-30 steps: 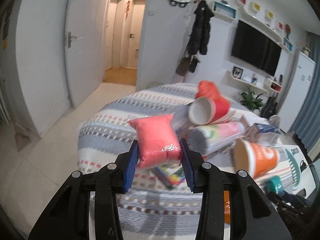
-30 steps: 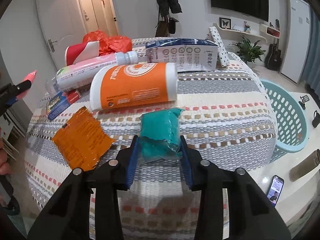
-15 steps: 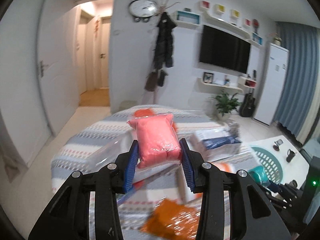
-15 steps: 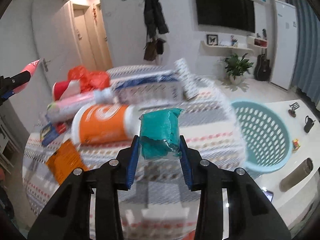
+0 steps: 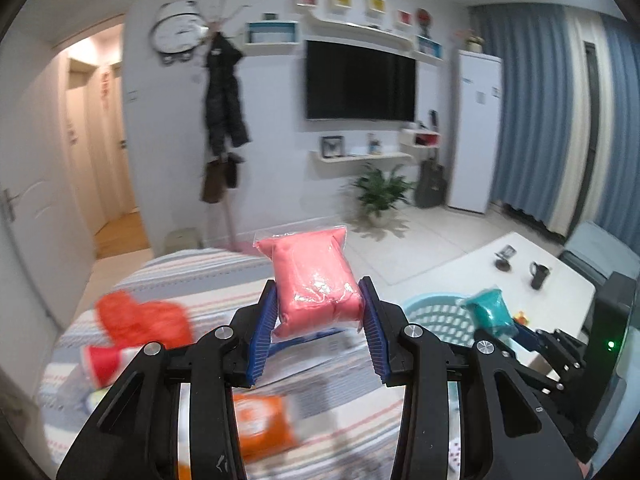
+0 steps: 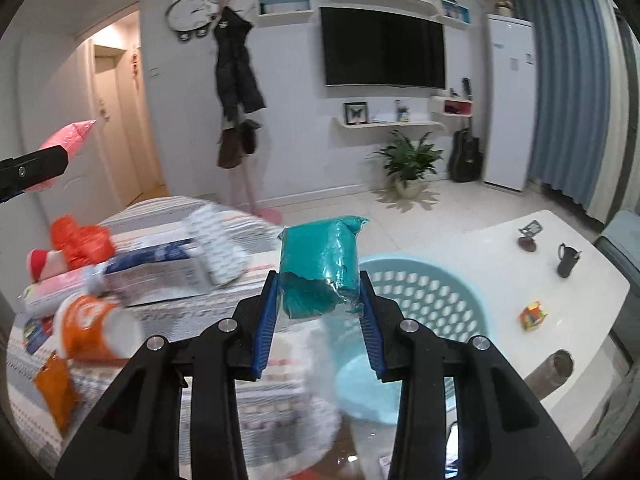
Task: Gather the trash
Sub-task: 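Carry both items over the blue basket and open both tools to drop them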
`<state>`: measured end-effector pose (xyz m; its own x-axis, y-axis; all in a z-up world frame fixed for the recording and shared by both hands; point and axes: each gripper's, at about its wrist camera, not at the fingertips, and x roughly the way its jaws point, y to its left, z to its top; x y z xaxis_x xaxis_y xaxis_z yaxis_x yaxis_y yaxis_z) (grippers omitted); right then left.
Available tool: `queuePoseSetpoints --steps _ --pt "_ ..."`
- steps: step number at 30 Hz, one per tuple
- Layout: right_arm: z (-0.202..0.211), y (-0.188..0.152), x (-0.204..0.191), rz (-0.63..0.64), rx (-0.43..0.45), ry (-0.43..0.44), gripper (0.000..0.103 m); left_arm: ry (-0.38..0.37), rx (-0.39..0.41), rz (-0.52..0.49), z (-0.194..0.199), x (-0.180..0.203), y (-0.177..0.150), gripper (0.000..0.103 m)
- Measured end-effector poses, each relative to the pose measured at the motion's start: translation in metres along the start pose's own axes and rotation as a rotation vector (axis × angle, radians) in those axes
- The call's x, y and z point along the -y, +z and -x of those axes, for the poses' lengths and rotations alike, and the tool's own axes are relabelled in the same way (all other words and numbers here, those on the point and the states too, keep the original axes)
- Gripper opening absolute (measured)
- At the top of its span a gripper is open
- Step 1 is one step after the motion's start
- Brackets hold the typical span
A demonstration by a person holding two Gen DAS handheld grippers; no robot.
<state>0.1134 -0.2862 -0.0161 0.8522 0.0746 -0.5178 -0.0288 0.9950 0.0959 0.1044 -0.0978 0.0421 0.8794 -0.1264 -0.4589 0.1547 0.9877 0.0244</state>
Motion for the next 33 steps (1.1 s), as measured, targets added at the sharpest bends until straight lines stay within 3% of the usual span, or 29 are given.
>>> queuePoseSetpoints --steps 5,9,10,13,15,26,28,29,30,33 --pt "-0.021 0.004 0.047 -0.043 -0.043 -0.058 0.035 -0.063 -0.053 -0.05 -0.041 0.044 0.0 0.039" --pt "-0.047 -0.005 0.079 -0.077 -0.115 -0.09 0.035 -0.153 -0.17 -0.052 -0.089 0.071 -0.011 0.039" --pt "-0.055 -0.009 0.089 -0.093 -0.139 -0.09 0.035 -0.179 -0.197 -0.051 -0.099 0.074 -0.015 0.039" --pt "-0.073 -0.023 0.105 -0.114 -0.194 -0.09 0.035 -0.346 -0.326 -0.029 -0.133 0.087 -0.033 0.039" --pt "-0.084 -0.036 0.113 -0.128 -0.226 -0.083 0.035 -0.383 -0.382 -0.016 -0.151 0.094 -0.045 0.039" --pt "-0.113 -0.073 0.133 -0.148 -0.34 -0.073 0.035 -0.34 -0.467 -0.081 -0.192 0.126 -0.075 0.041" --pt "-0.113 -0.075 0.134 -0.152 -0.348 -0.07 0.039 -0.344 -0.466 -0.081 -0.191 0.126 -0.073 0.051" --pt "-0.113 -0.075 0.135 -0.156 -0.351 -0.071 0.042 -0.351 -0.464 -0.075 -0.192 0.125 -0.071 0.061" --pt "-0.113 -0.075 0.136 -0.161 -0.353 -0.071 0.051 -0.361 -0.457 -0.068 -0.19 0.127 -0.071 0.065" --pt "-0.109 -0.075 0.135 -0.166 -0.348 -0.065 0.053 -0.385 -0.436 -0.066 -0.181 0.126 -0.067 0.067"
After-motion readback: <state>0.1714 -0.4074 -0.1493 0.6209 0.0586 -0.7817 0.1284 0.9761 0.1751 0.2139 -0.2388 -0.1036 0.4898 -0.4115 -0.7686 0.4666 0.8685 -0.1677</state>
